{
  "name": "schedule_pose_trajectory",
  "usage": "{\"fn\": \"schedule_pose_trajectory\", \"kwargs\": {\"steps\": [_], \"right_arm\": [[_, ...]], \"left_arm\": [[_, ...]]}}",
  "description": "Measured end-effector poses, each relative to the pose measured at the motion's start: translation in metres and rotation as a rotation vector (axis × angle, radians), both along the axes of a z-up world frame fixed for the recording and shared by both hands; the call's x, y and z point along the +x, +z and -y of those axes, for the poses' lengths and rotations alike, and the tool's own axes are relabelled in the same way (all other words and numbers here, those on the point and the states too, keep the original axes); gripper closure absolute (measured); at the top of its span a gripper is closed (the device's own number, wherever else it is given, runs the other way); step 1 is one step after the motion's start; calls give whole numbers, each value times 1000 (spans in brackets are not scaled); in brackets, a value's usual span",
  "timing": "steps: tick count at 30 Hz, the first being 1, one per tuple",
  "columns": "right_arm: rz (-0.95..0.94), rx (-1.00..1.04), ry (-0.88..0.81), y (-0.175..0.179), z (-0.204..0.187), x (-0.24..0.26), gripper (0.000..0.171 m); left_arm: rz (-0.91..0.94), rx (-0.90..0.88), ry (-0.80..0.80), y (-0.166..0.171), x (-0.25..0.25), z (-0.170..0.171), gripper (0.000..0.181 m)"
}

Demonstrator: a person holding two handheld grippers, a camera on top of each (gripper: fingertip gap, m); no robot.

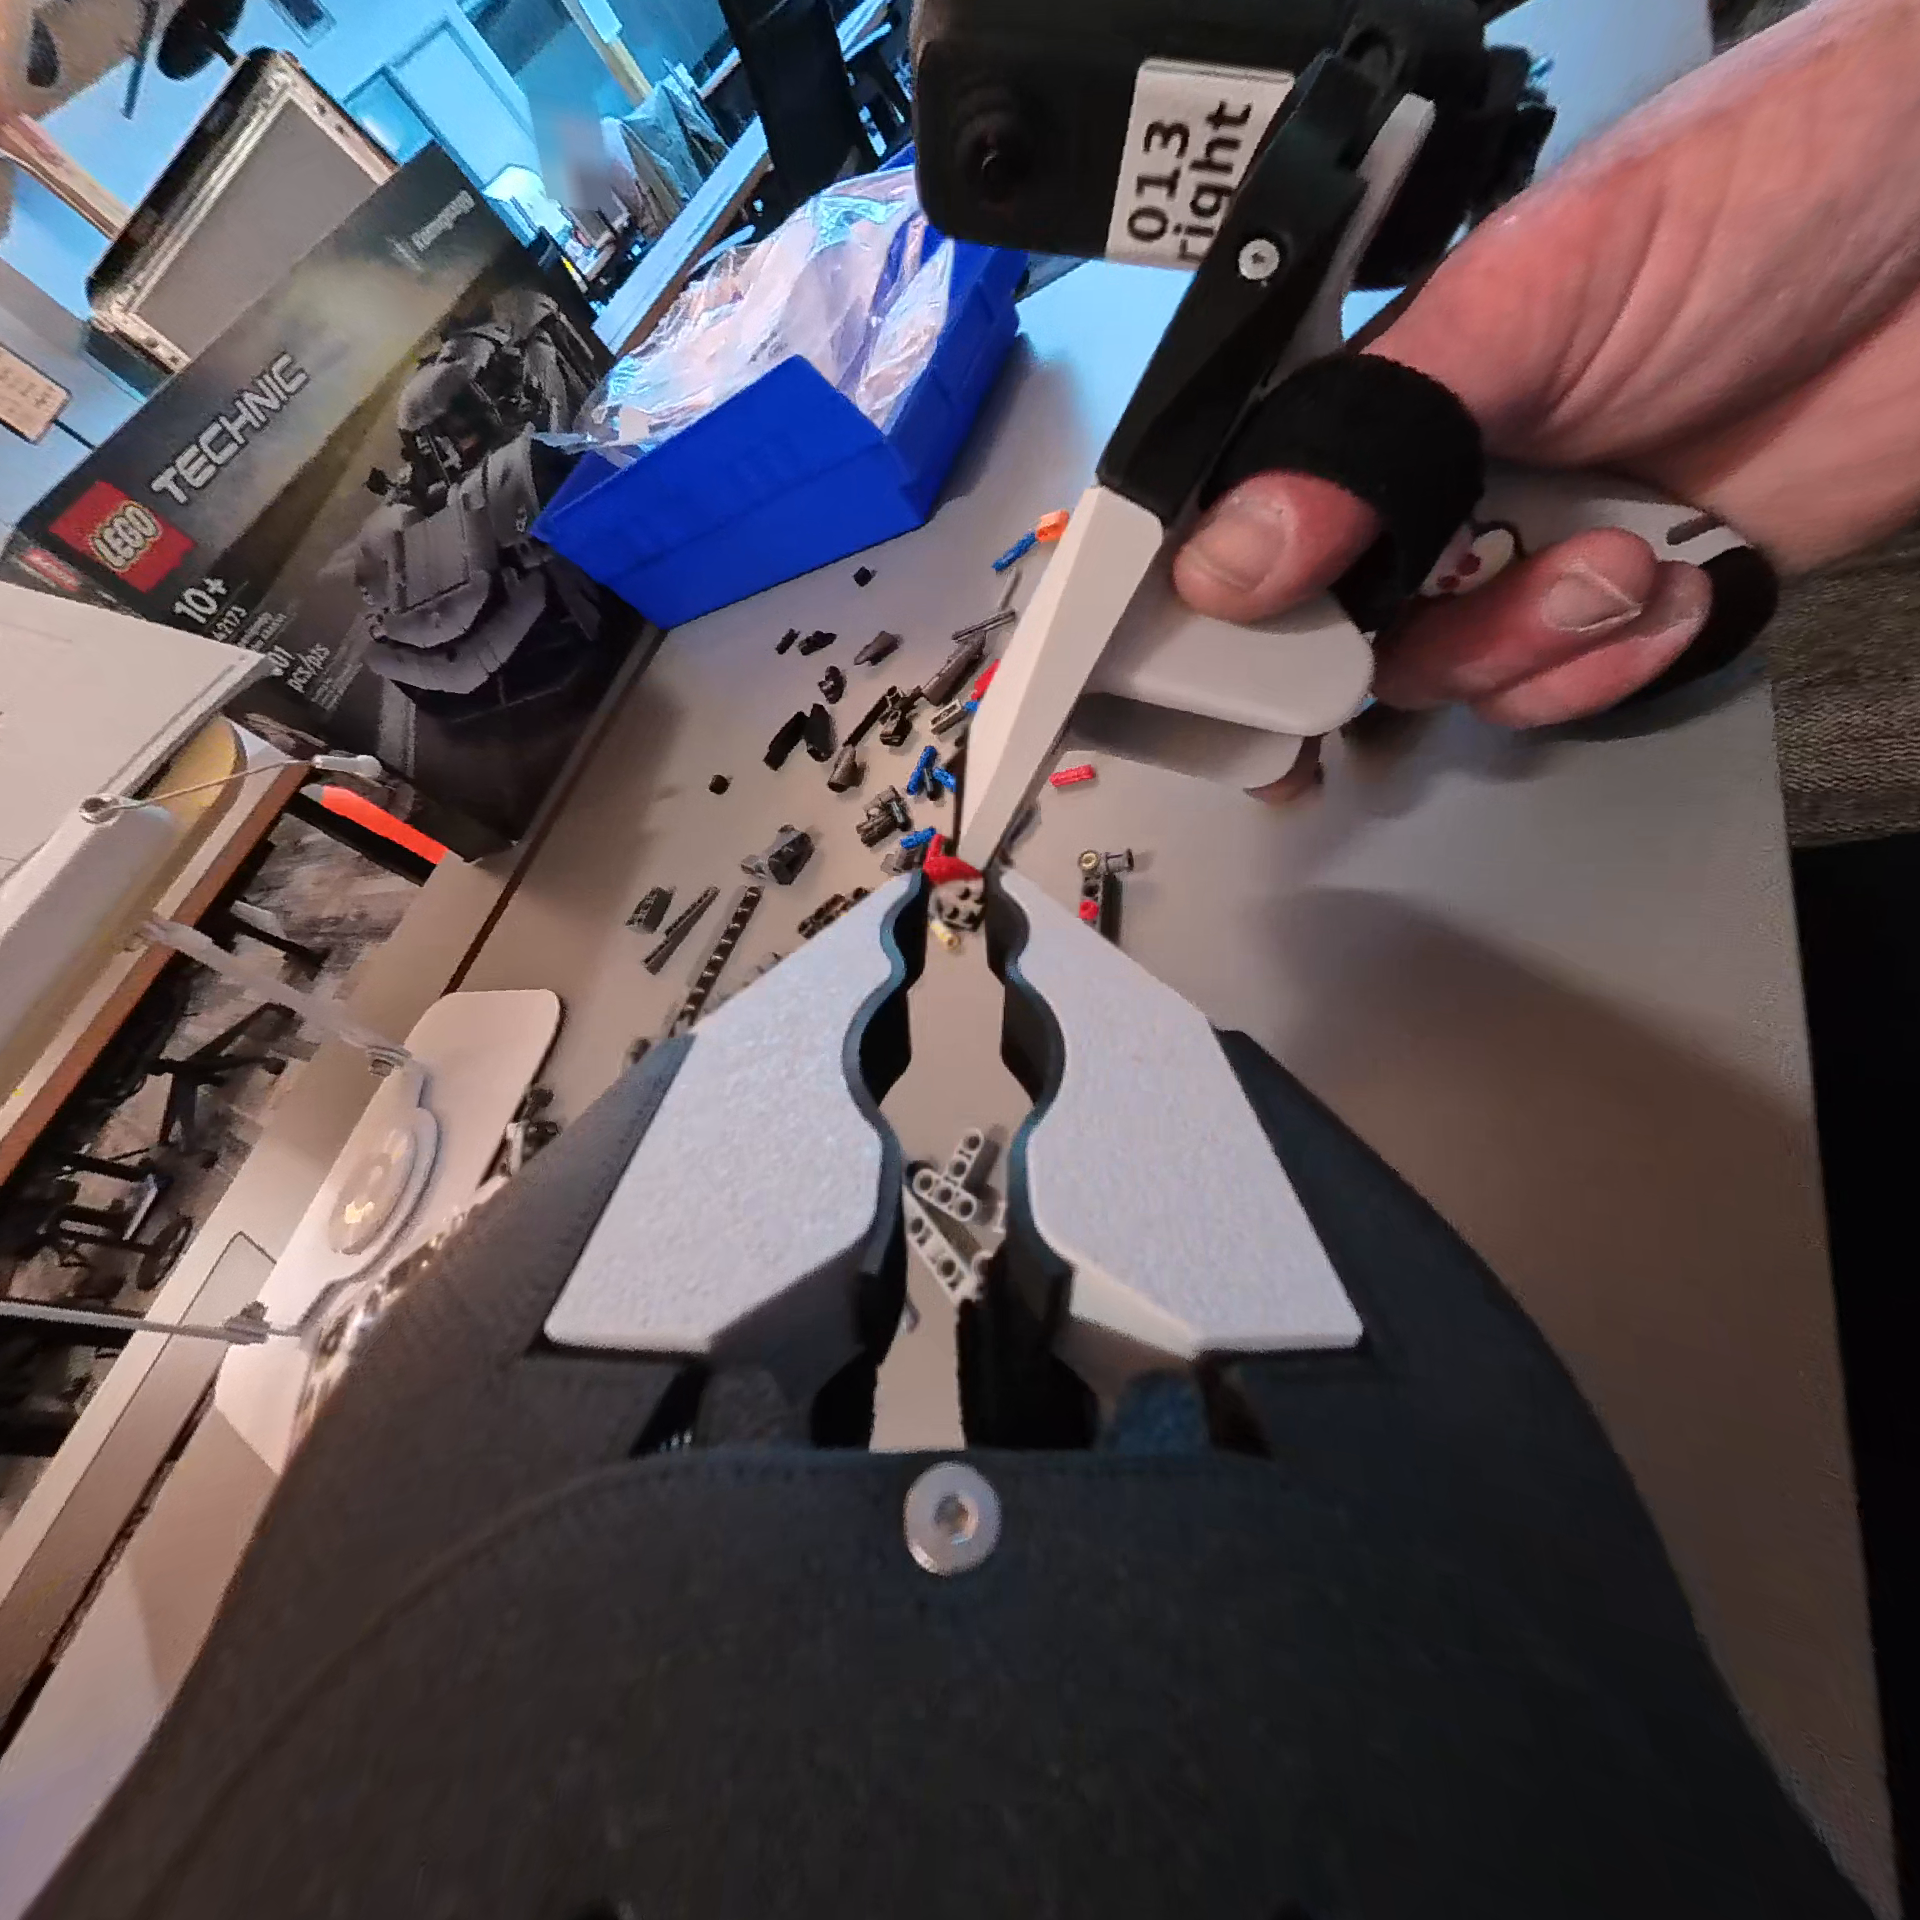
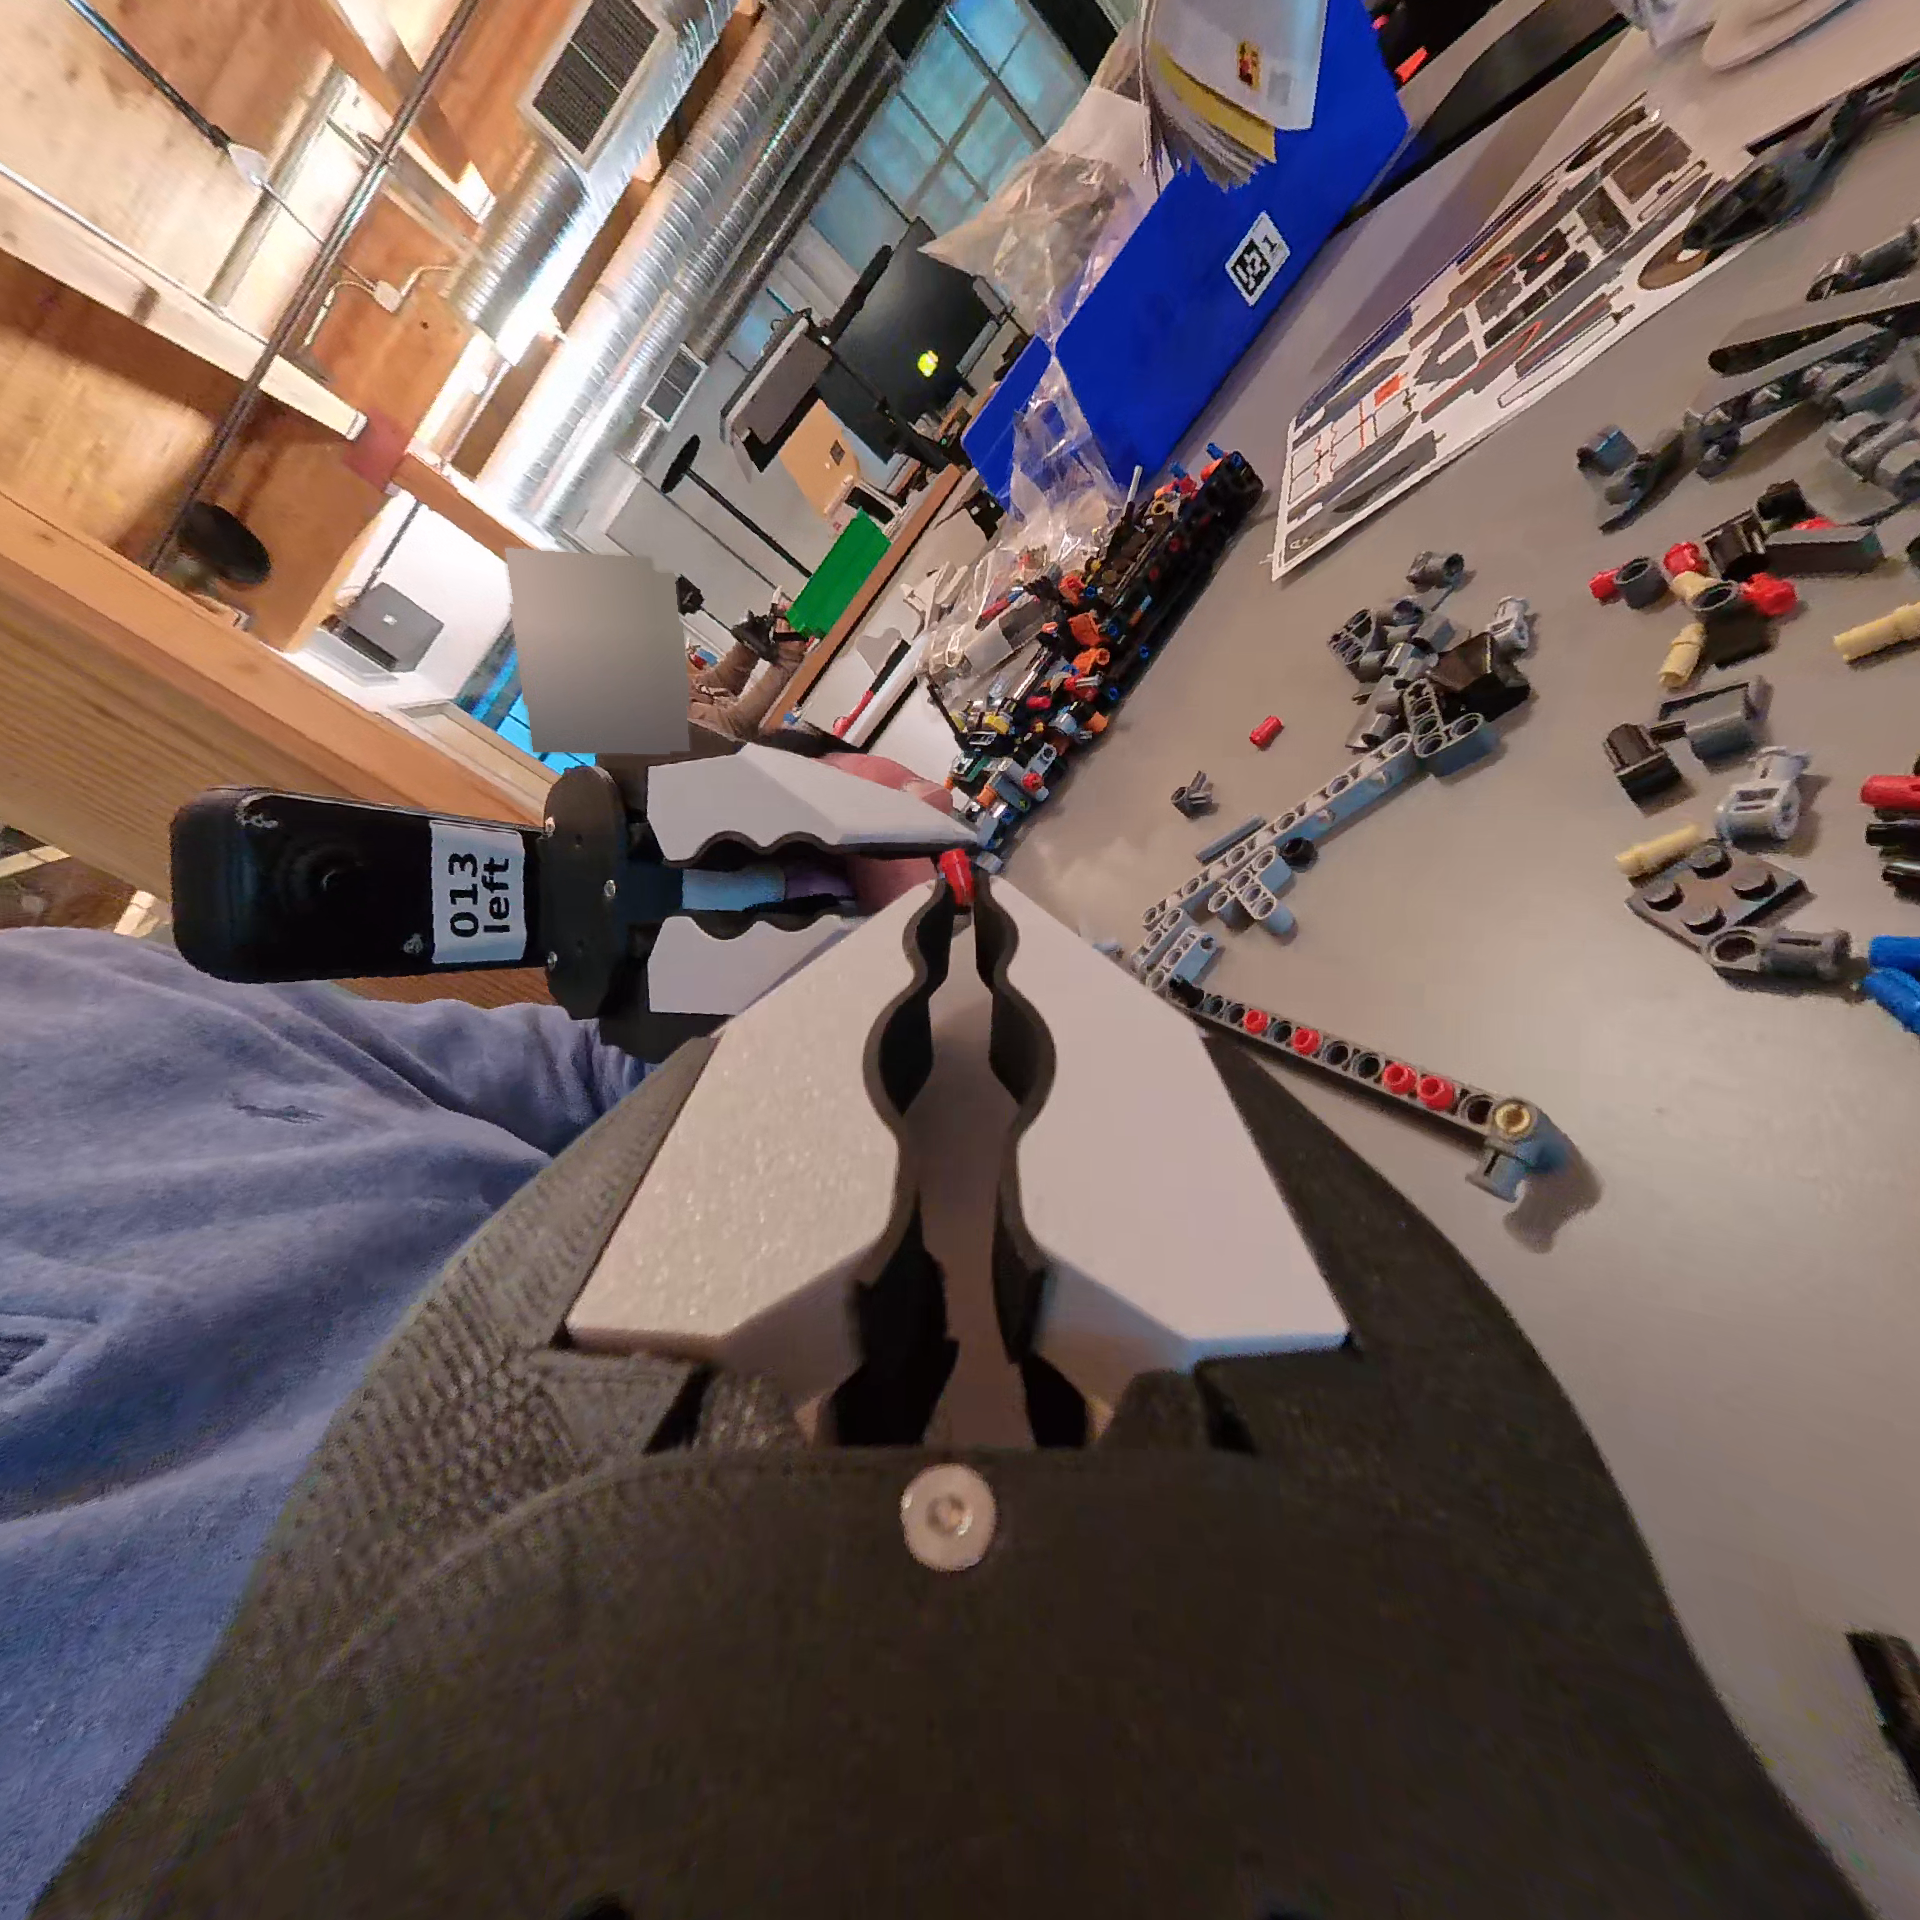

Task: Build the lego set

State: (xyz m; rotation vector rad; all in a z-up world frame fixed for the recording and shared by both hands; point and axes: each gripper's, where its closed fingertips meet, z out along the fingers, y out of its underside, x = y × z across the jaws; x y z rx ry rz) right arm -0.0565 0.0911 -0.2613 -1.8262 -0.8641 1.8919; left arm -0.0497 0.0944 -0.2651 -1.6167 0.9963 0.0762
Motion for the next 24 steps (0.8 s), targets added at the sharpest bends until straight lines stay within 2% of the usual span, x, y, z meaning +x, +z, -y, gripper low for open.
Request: {"fn": "schedule_pose_trajectory", "kwargs": {"steps": [13,24], "right_arm": [[28,-19,34,-8,-6,2,169],[83,7,57,-18,-10,2,169]], "left_arm": [[-144,1,-127,-7,3,-6,175],[-359,-30,-221,-17,3,-11,175]]}}
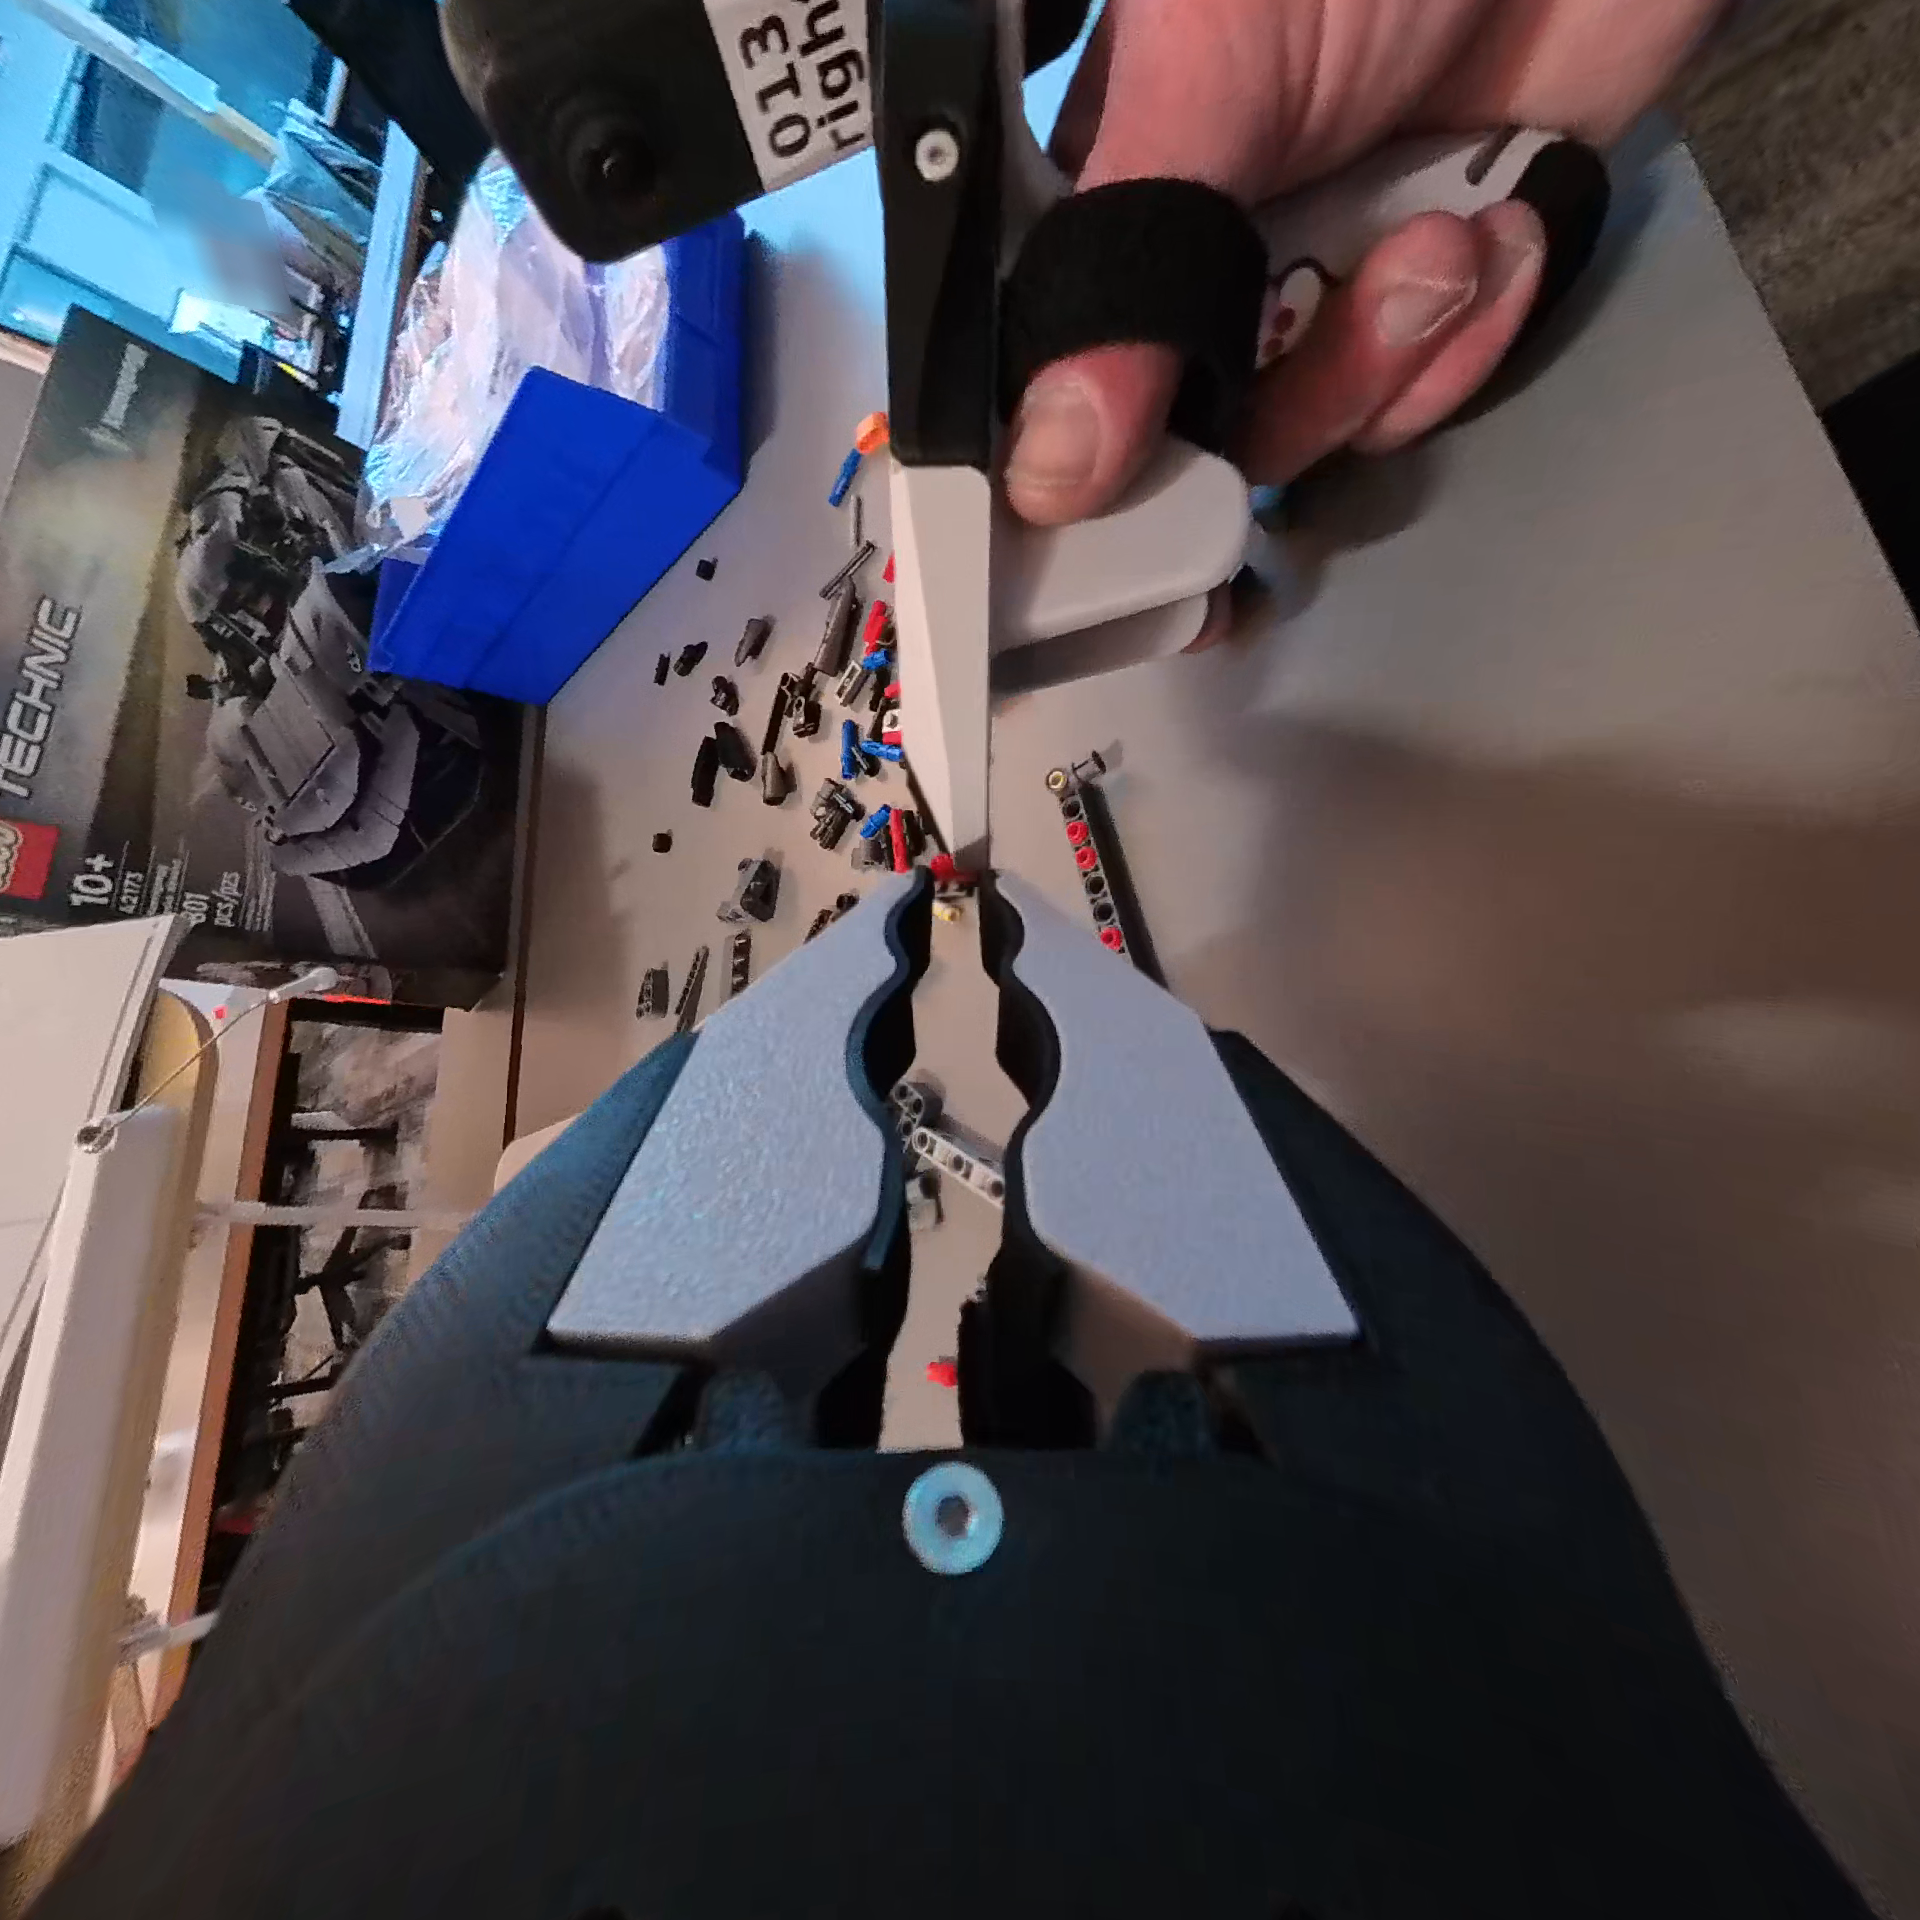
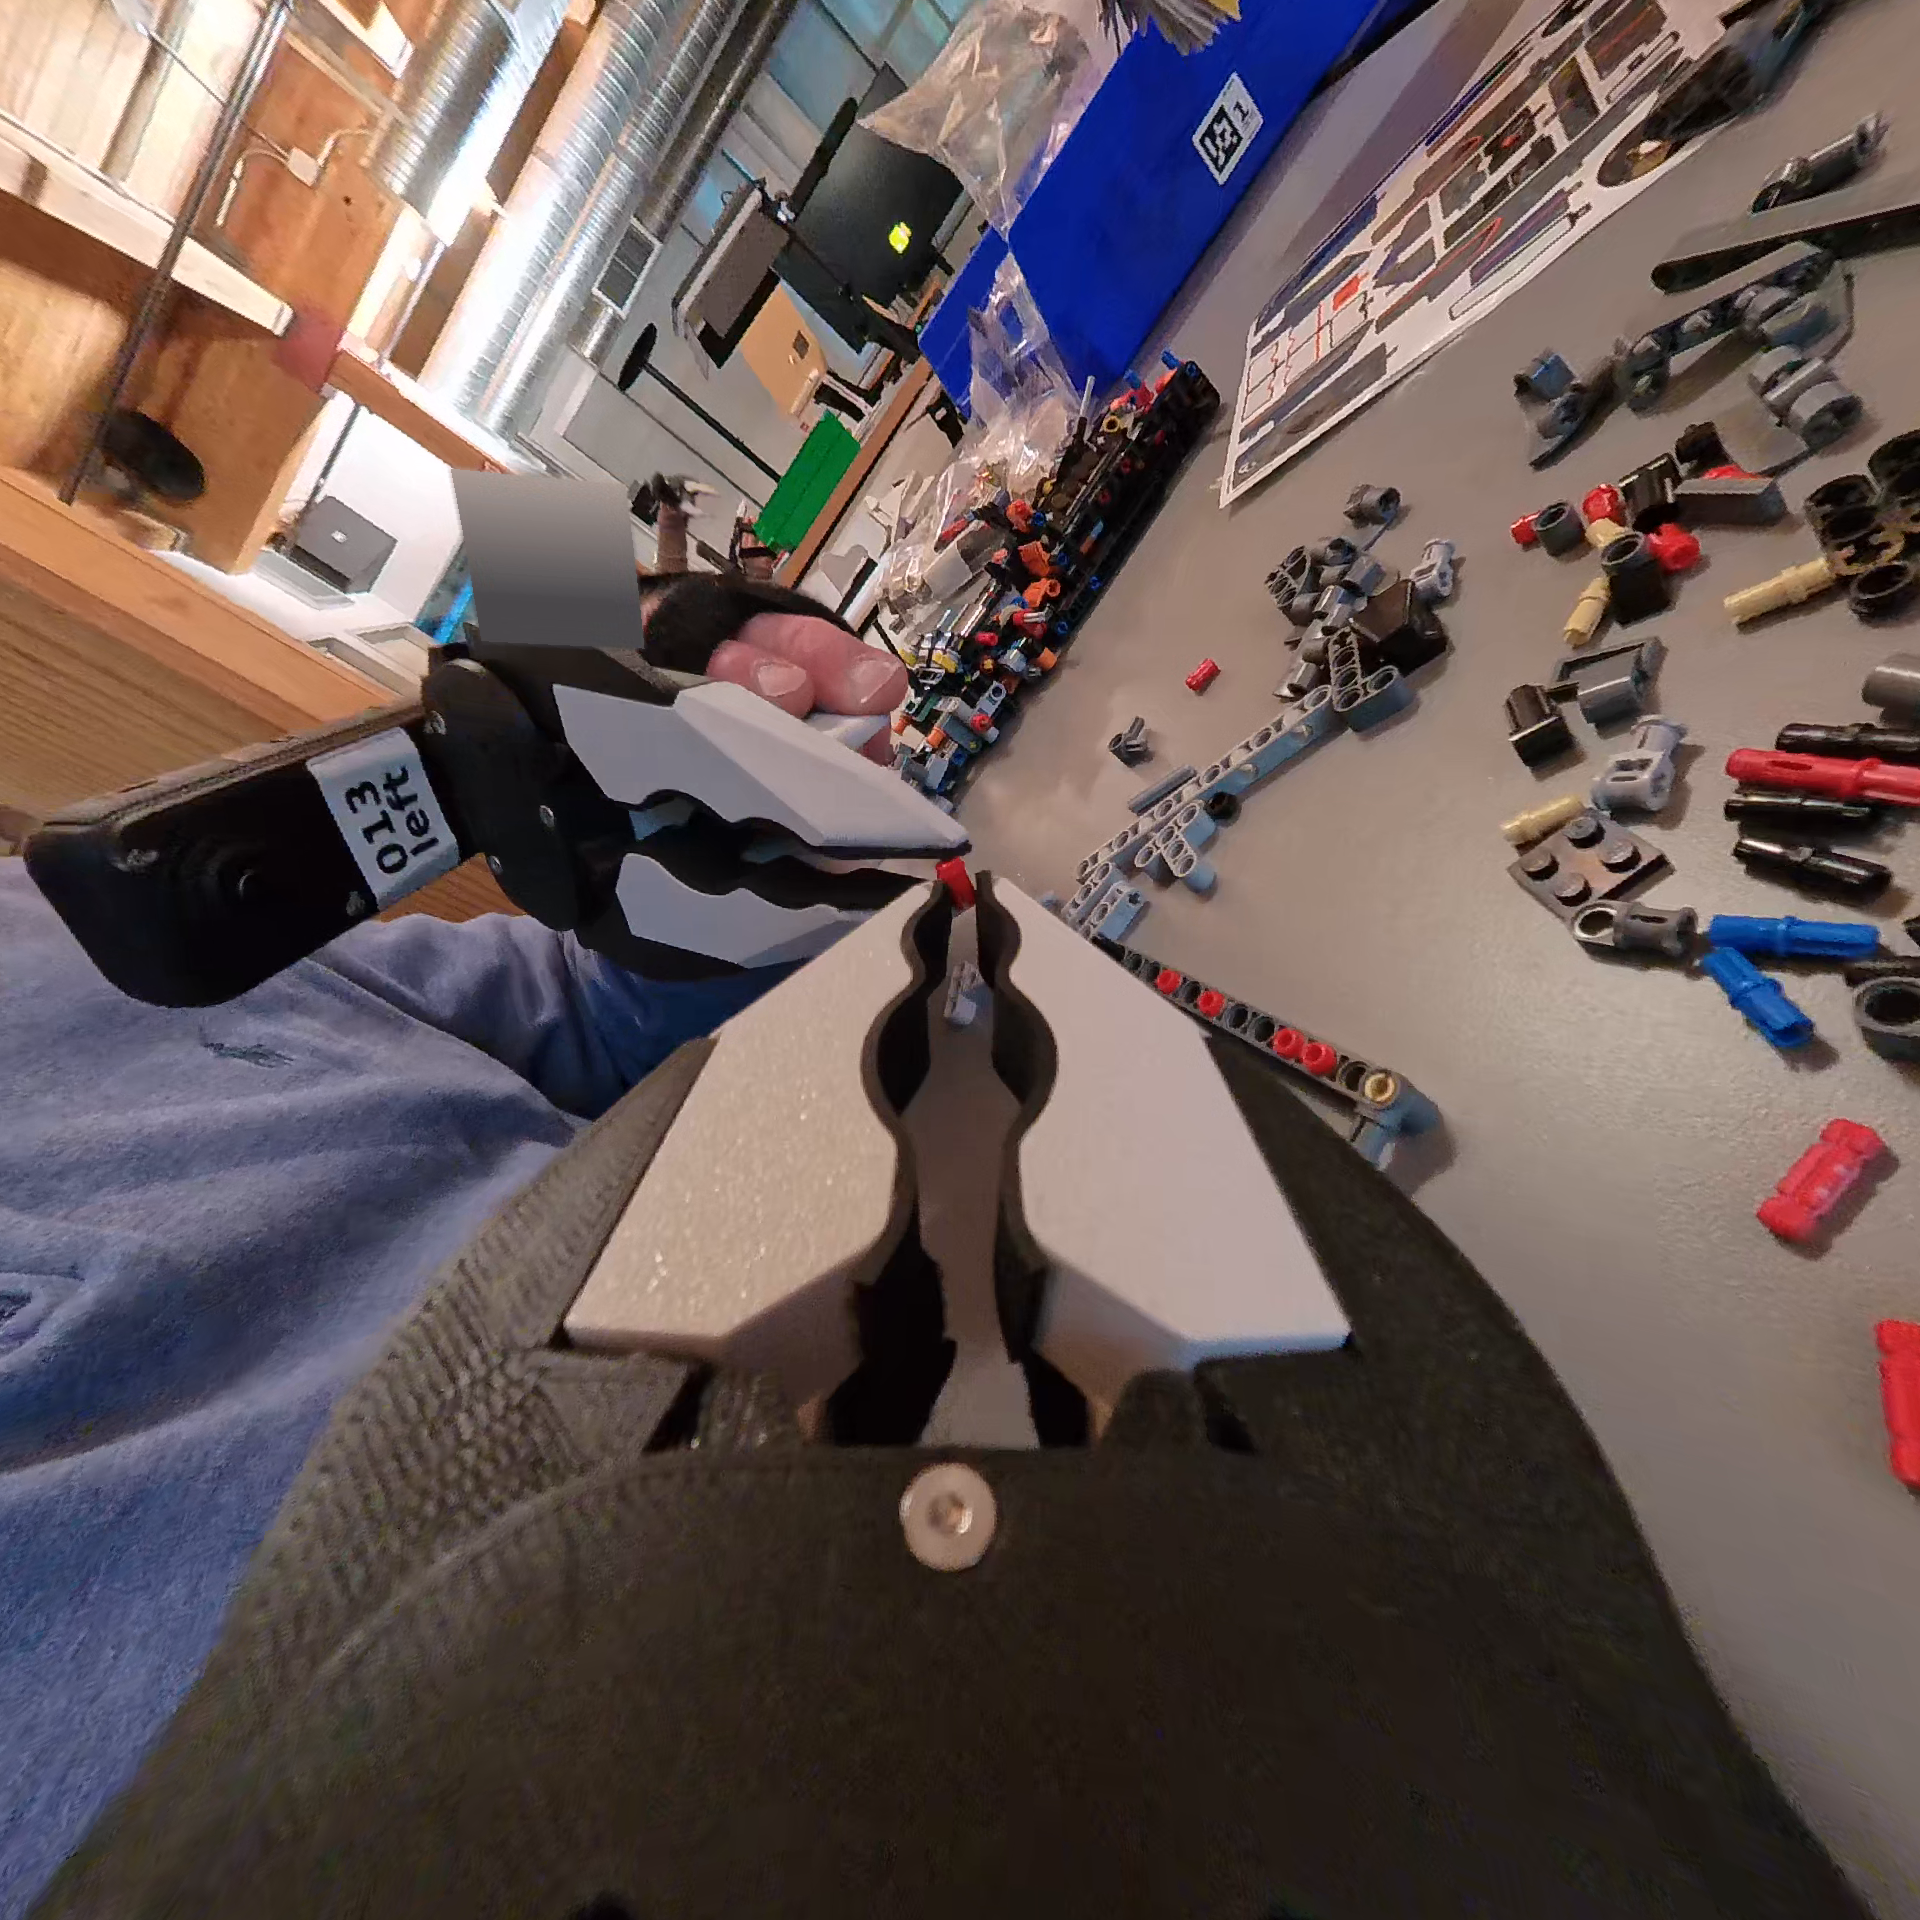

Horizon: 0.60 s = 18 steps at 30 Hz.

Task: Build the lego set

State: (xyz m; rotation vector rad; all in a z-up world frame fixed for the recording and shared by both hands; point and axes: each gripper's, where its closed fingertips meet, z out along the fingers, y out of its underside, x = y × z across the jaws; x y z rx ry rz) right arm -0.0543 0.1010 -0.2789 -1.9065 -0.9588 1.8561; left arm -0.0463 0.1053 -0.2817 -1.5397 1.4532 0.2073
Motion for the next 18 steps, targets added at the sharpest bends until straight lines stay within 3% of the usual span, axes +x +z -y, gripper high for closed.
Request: {"fn": "schedule_pose_trajectory", "kwargs": {"steps": [9,18], "right_arm": [[81,146,22,-6,2,0,170],[-170,-97,-43,31,-15,2,170]], "left_arm": [[-127,-33,-53,-6,-1,2,175],[118,94,40,35,-1,-9,162]]}}
